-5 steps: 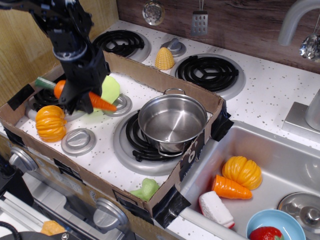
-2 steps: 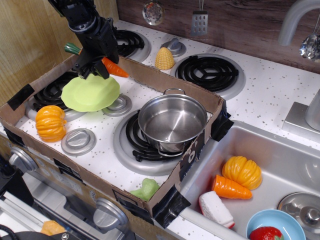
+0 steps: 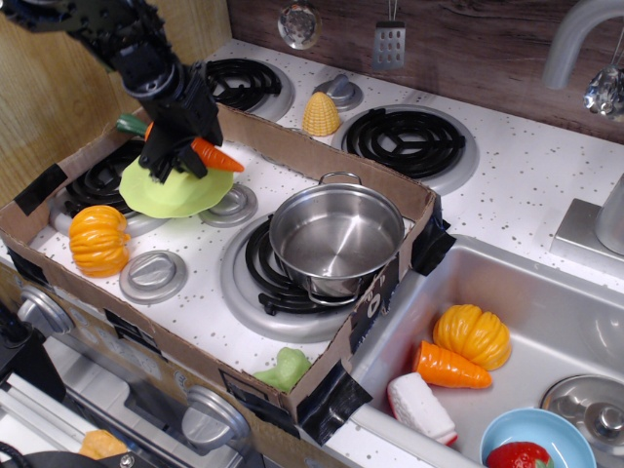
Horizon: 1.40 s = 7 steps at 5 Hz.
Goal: Put carrot on plate
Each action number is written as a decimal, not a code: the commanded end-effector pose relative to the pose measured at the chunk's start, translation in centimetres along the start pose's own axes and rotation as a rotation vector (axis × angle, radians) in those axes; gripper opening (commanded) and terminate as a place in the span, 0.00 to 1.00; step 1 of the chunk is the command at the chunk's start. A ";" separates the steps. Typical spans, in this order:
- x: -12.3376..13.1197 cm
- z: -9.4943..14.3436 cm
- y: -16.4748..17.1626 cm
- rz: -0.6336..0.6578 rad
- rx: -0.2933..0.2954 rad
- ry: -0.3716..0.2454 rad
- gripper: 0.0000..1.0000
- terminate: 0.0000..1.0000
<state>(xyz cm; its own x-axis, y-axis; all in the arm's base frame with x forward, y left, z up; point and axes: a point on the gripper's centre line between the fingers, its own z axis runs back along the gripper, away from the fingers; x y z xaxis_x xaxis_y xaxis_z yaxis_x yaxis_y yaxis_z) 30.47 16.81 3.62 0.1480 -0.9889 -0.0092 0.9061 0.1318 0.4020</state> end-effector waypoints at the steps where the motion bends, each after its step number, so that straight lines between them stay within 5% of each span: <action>1: -0.9 1.8 1.4 -0.048 0.033 -0.004 1.00 0.00; 2: -0.1 3.4 2.1 -0.085 0.025 0.030 1.00 0.00; 3: 0.9 6.1 3.6 -0.108 -0.045 0.066 1.00 0.00; 4: 1.1 8.3 4.4 -0.111 -0.028 0.094 1.00 0.00; 7: 1.1 8.5 4.4 -0.107 -0.015 0.098 1.00 0.00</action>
<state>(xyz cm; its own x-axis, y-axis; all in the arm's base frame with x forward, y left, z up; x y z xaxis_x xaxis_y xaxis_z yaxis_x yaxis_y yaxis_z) 30.25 15.55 10.36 0.0823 -0.9903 -0.1116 0.9455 0.0422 0.3228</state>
